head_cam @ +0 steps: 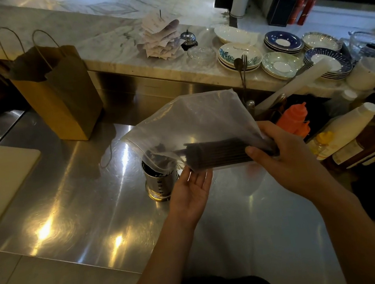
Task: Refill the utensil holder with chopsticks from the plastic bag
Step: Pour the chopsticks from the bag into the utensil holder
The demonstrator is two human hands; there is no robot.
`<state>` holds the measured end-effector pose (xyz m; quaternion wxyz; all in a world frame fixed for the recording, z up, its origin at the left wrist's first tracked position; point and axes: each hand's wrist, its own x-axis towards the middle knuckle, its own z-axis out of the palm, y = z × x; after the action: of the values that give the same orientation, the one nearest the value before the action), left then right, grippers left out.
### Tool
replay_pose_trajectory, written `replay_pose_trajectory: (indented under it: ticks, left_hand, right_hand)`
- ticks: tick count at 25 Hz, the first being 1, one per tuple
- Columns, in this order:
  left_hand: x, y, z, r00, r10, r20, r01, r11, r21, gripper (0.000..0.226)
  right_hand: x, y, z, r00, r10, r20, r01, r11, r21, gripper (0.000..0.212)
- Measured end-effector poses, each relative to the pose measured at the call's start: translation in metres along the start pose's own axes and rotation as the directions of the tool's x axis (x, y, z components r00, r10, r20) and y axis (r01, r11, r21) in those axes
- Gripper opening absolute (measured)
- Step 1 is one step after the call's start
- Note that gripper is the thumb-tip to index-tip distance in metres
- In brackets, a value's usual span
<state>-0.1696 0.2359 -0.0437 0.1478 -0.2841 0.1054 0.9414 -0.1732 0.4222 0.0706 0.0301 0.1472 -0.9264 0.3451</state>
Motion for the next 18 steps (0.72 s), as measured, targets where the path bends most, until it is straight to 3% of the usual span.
replay_pose_trajectory:
  ticks: [12,18]
  left_hand:
    - [-0.003,-0.0009,-0.0001,0.999,-0.002,0.043,0.004,0.999,-0.036,0.029]
    - [-0.0047,-0.0017,-0.0019,0.997,0.013,0.078,-0.009,0.998,-0.057,0.05]
  right_hand:
    - [0.0029,-0.0044,0.0007,1.0,0.007,-0.016,-0.007,1.0,-0.03,0.041]
    - [0.0048,-0.0056,0.0021,1.0,0.013,-0.004,-0.013,1.0,-0.027,0.043]
